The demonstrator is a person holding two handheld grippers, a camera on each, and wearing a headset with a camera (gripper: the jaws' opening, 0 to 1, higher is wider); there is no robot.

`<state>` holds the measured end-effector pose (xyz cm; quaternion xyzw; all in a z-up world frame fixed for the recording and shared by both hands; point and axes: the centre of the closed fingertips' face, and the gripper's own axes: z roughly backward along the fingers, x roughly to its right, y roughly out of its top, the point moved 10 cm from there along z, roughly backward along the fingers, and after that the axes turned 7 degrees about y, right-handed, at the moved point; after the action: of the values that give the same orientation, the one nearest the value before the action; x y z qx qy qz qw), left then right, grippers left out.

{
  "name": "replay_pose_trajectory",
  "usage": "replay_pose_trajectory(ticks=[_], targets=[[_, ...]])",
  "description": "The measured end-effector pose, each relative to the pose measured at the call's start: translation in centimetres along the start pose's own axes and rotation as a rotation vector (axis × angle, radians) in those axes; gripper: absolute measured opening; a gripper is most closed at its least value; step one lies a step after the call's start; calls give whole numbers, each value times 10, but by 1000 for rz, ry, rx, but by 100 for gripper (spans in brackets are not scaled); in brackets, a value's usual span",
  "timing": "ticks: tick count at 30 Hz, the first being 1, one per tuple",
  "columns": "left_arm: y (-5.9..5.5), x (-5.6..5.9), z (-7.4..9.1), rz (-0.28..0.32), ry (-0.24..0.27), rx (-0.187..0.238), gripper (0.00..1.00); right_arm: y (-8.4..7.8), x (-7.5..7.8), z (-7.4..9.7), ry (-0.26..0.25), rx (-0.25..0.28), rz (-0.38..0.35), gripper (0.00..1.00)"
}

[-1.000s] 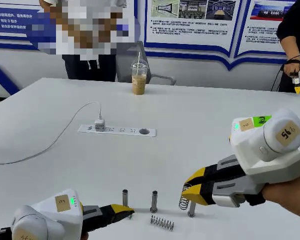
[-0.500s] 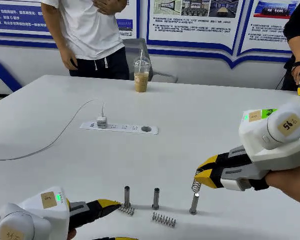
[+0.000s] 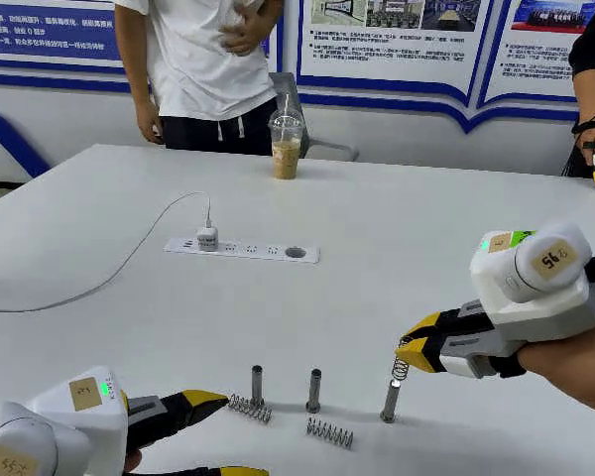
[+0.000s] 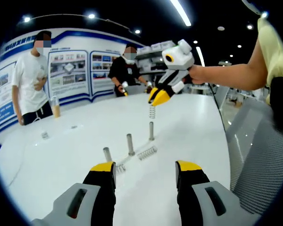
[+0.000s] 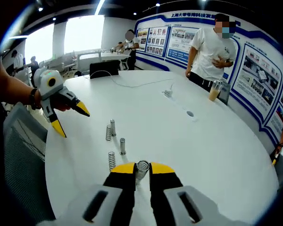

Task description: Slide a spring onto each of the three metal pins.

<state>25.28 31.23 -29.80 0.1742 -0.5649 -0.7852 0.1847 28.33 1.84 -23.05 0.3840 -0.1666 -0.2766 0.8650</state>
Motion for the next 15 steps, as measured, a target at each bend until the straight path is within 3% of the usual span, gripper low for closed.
replay_pose_trajectory(ticks=[15], targets=[[-1, -1, 0, 4, 5, -3, 52, -8, 2, -8, 7, -13, -20, 12]])
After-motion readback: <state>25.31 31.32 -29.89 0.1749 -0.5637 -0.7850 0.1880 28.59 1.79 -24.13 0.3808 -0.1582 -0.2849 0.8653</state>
